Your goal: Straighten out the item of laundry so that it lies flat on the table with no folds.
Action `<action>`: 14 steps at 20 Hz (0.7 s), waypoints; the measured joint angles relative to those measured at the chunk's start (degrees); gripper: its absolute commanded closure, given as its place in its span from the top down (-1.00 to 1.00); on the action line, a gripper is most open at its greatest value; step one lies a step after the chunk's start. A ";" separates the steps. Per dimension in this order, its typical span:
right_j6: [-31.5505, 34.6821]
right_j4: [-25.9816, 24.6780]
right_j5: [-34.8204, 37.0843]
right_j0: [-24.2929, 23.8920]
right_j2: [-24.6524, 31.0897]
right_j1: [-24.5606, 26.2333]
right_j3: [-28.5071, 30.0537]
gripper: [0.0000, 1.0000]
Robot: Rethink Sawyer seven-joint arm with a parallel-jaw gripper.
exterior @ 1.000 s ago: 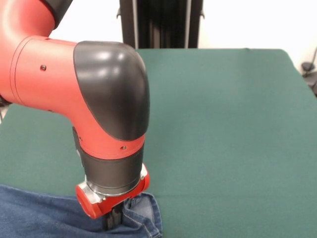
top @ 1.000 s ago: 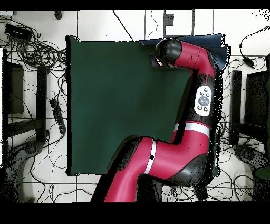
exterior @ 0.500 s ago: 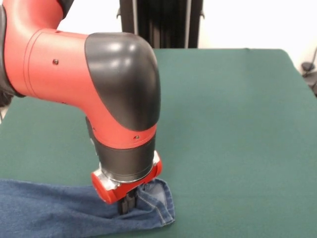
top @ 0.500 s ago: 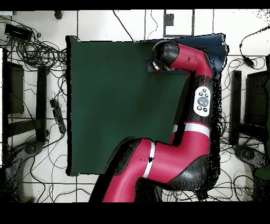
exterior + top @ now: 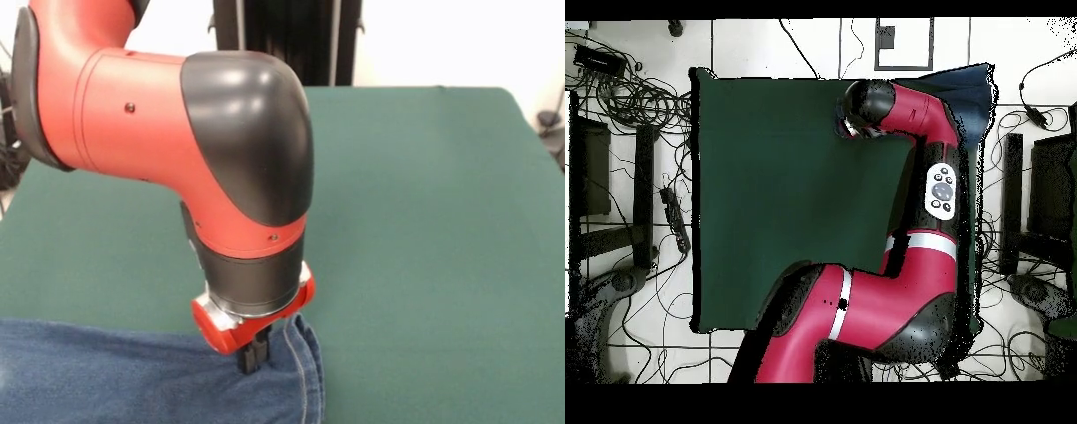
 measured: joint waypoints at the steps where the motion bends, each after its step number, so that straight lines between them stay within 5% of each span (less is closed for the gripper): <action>1: 0.33 0.12 0.00 0.07 0.00 0.02 0.00 -1.00; 14: 9.74 0.94 -0.01 1.83 -0.01 0.08 0.12 -1.00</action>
